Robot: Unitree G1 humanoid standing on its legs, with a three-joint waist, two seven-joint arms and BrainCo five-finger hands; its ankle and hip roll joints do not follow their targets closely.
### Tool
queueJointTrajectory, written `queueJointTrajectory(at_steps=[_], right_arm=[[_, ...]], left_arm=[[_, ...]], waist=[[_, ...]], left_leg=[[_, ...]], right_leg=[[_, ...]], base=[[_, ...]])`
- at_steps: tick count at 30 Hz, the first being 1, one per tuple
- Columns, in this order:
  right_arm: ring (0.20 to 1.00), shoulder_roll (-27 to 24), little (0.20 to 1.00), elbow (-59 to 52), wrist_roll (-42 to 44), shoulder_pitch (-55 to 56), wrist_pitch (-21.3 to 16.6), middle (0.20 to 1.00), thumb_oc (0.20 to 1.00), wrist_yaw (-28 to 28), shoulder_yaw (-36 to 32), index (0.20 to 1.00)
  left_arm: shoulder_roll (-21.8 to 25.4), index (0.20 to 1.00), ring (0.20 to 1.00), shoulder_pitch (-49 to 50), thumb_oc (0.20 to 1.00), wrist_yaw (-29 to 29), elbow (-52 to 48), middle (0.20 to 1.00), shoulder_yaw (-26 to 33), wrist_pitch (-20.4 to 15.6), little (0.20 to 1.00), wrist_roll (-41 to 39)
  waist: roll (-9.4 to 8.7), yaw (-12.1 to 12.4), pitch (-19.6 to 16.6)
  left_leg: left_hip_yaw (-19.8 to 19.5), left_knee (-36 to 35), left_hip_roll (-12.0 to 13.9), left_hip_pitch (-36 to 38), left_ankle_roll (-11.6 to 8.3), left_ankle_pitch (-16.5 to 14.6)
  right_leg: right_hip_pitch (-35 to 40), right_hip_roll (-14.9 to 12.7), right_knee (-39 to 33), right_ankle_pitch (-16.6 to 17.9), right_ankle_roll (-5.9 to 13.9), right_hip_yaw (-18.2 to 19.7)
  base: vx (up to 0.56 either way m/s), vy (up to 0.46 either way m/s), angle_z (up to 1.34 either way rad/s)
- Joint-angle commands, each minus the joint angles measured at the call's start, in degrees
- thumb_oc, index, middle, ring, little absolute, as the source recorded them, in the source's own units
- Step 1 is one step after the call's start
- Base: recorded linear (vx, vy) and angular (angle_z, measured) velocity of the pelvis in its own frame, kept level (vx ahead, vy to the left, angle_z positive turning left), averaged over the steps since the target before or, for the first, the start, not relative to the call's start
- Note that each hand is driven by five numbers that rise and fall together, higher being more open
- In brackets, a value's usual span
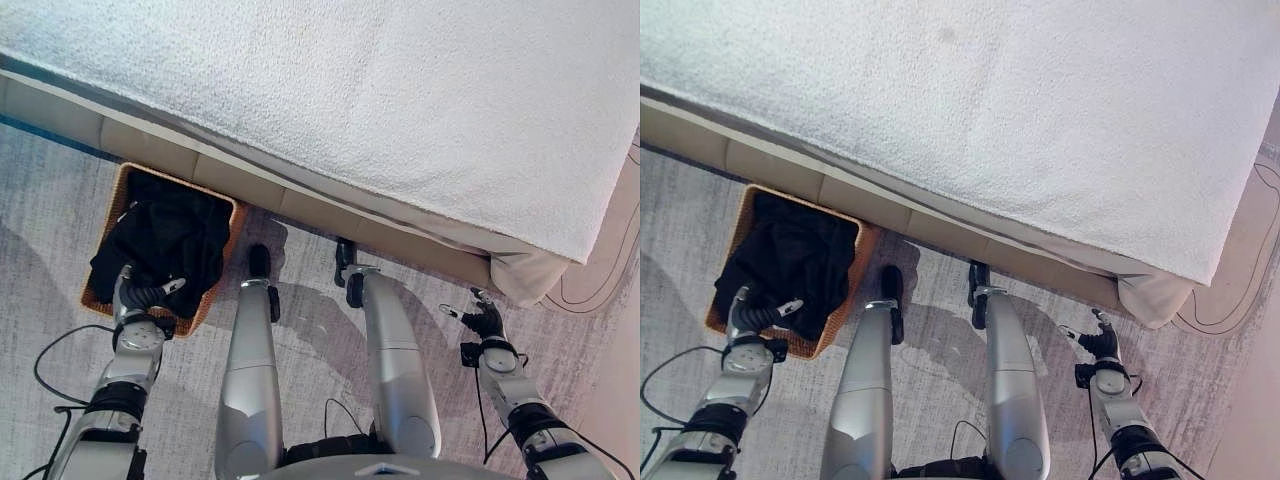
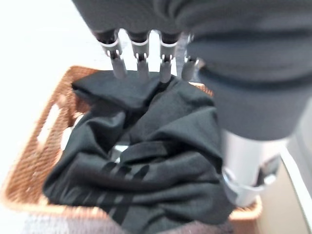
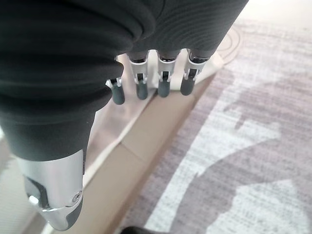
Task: Pick up clothes into the bucket
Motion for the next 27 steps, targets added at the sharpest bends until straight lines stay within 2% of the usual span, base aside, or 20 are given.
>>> queueJointTrajectory(at_steps=[1, 2, 3, 4, 6, 7, 9, 10, 11, 15, 19, 20, 21, 24, 27], right_arm=[[1.000, -3.6, 1.000, 0.5, 0.0, 2.5, 0.8, 1.000, 1.000, 0.1, -0.1, 1.000], [1.000, -3.4, 1.000, 1.1, -0.5, 1.7, 0.7, 1.000, 1.000, 0.4, -0.3, 1.000], [1.000, -3.4, 1.000, 1.1, -0.5, 1.8, 0.7, 1.000, 1.000, 0.4, -0.2, 1.000], [1.000, -3.1, 1.000, 1.9, -0.9, 1.9, 0.5, 1.000, 1.000, 0.6, -0.5, 1.000], [1.000, -3.0, 1.000, 2.7, -1.1, 2.0, 0.5, 1.000, 1.000, 0.8, -0.5, 1.000], [1.000, -2.9, 1.000, 3.3, -2.3, 2.4, 0.3, 1.000, 1.000, 1.3, -0.6, 1.000], [1.000, -2.9, 1.000, 3.6, -3.7, 2.8, 0.2, 1.000, 1.000, 1.7, -0.3, 1.000], [1.000, -3.0, 1.000, 3.5, -6.4, 3.6, 0.4, 1.000, 1.000, 2.2, 0.2, 1.000], [1.000, -3.0, 1.000, 3.5, -6.4, 3.6, 0.4, 1.000, 1.000, 2.2, 0.2, 1.000], [1.000, -1.6, 1.000, 5.9, -8.4, 7.2, 0.4, 1.000, 1.000, 3.9, 0.3, 1.000], [1.000, 0.5, 1.000, 7.0, -7.2, 9.3, -0.2, 1.000, 1.000, 4.7, -0.1, 1.000], [1.000, 1.8, 1.000, 8.2, -4.7, 10.2, -0.9, 1.000, 1.000, 6.1, -0.7, 1.000], [1.000, 1.8, 1.000, 8.2, -4.7, 10.2, -0.9, 1.000, 1.000, 6.1, -0.6, 1.000], [1.000, 3.3, 1.000, 9.4, -0.4, 11.3, -1.6, 1.000, 1.000, 8.5, -1.6, 1.000], [1.000, 3.9, 1.000, 11.5, -0.2, 12.0, -1.6, 1.000, 1.000, 9.9, -1.4, 1.000]], left_arm=[[-2.6, 1.000, 1.000, 2.9, 1.000, -2.3, 0.4, 1.000, -0.9, -3.4, 1.000, -4.2], [-4.9, 1.000, 1.000, 2.2, 1.000, -4.6, 1.9, 1.000, -0.8, -5.4, 1.000, -9.2], [-4.9, 1.000, 1.000, 2.3, 1.000, -4.6, 1.9, 1.000, -0.8, -5.5, 1.000, -9.2], [-7.3, 1.000, 1.000, 3.2, 1.000, -6.5, -0.3, 1.000, -0.7, -7.9, 1.000, -15.8], [-8.5, 1.000, 1.000, 3.8, 1.000, -8.0, -1.3, 1.000, -0.7, -8.9, 1.000, -18.5], [-10.2, 1.000, 1.000, 4.7, 1.000, -10.0, -1.8, 1.000, -0.5, -9.9, 1.000, -21.7], [-11.2, 1.000, 1.000, 5.6, 1.000, -11.0, -2.5, 1.000, -0.4, -10.5, 1.000, -23.5], [-12.7, 1.000, 1.000, 6.9, 1.000, -11.9, -4.1, 1.000, -0.1, -11.2, 1.000, -24.6], [-12.7, 1.000, 1.000, 6.9, 1.000, -11.9, -4.1, 1.000, -0.1, -11.2, 1.000, -24.6], [-14.9, 1.000, 1.000, 11.1, 1.000, -13.3, -6.4, 1.000, -0.3, -12.0, 1.000, -22.9], [-15.1, 1.000, 1.000, 12.3, 1.000, -10.4, -5.3, 1.000, 0.0, -12.9, 1.000, -16.5], [-15.5, 1.000, 1.000, 12.8, 1.000, -10.5, -2.4, 1.000, 0.0, -12.5, 1.000, -14.7], [-15.5, 1.000, 1.000, 12.8, 1.000, -10.5, -2.4, 1.000, 0.0, -12.6, 1.000, -14.7], [-15.9, 1.000, 1.000, 13.7, 1.000, -12.0, 2.8, 1.000, -0.6, -11.9, 1.000, -12.3], [-16.4, 1.000, 1.000, 14.3, 1.000, -13.9, 7.7, 1.000, -1.3, -10.9, 1.000, -9.7]], waist=[[3.65, -0.6, -0.9], [4.35, -0.6, -0.9], [4.35, -0.6, -0.9], [5.12, -0.6, -0.9], [5.51, -0.5, -0.9], [6.12, -0.3, -0.9], [6.51, -0.4, -0.9], [7.00, -0.1, -0.9], [7.01, -0.1, -0.9], [7.78, 0.5, -6.3], [7.68, 0.8, -9.6], [7.68, 1.0, -11.8], [7.69, 1.0, -11.7], [7.43, 1.0, -14.8], [7.21, 1.1, -17.1]], left_leg=[[-1.0, -0.3, -1.7, 4.3, 1.67, -2.0], [-0.9, -3.4, -2.1, 7.0, 1.52, 0.6], [-0.9, -3.4, -2.1, 7.1, 1.52, 0.7], [-1.0, -6.1, -2.3, 11.4, 1.20, 1.2], [-1.1, -7.5, -2.4, 13.7, 1.09, 1.6], [-1.2, -10.3, -2.6, 18.2, 0.80, 2.2], [-1.4, -12.2, -2.6, 20.8, 0.61, 2.6], [-1.8, -15.0, -2.6, 25.5, 0.39, 3.2], [-1.8, -15.3, -2.6, 25.5, 0.39, 3.5], [-2.1, -21.8, -2.3, 32.1, -0.03, 5.0], [-2.3, -25.5, -2.1, 35.8, -0.41, 5.9], [-2.3, -27.6, -1.8, 37.9, -0.59, 6.4], [-2.3, -27.7, -1.8, 38.0, -0.60, 6.5], [-1.7, -30.0, -1.3, 40.8, -0.73, 6.7], [-1.1, -31.6, -0.9, 43.2, -0.82, 6.7]], right_leg=[[8.3, -2.2, -2.7, -2.6, 3.23, 2.0], [10.9, -2.6, -5.2, -0.5, 3.04, 1.8], [11.0, -2.6, -5.2, -0.5, 3.04, 1.8], [15.1, -2.7, -7.1, -0.3, 3.17, 1.4], [17.5, -2.7, -8.3, -0.1, 3.26, 1.2], [21.9, -2.7, -10.5, 0.2, 3.43, 0.6], [24.4, -2.7, -11.8, 0.5, 3.56, 0.4], [29.0, -2.5, -14.2, 1.0, 3.75, 0.0], [29.0, -2.5, -14.5, 1.2, 3.75, 0.0], [35.4, -1.9, -20.2, 2.1, 4.25, -1.6], [39.0, -1.2, -23.5, 2.5, 4.43, -2.6], [40.9, -0.5, -25.5, 2.9, 4.58, -3.0], [41.0, -0.5, -25.6, 2.9, 4.57, -3.1], [44.1, 0.1, -28.7, 3.5, 4.90, -3.3], [47.3, 0.6, -32.3, 4.3, 5.03, -3.5]], base=[[-0.08, -0.009, 0.03], [-0.08, -0.009, 0.04], [-0.05, -0.014, 0.08], [0.02, -0.015, 0.06], [0.05, -0.036, 0.07], [0.07, -0.050, 0.06], [0.06, -0.038, 0.06], [0.04, -0.030, 0.07], [0.10, -0.064, 0.07], [0.11, -0.061, 0.06], [0.08, -0.054, 0.04], [0.09, -0.057, -0.01], [0.10, -0.055, 0.00], [0.08, -0.036, 0.02], [0.09, -0.026, 0.00]])
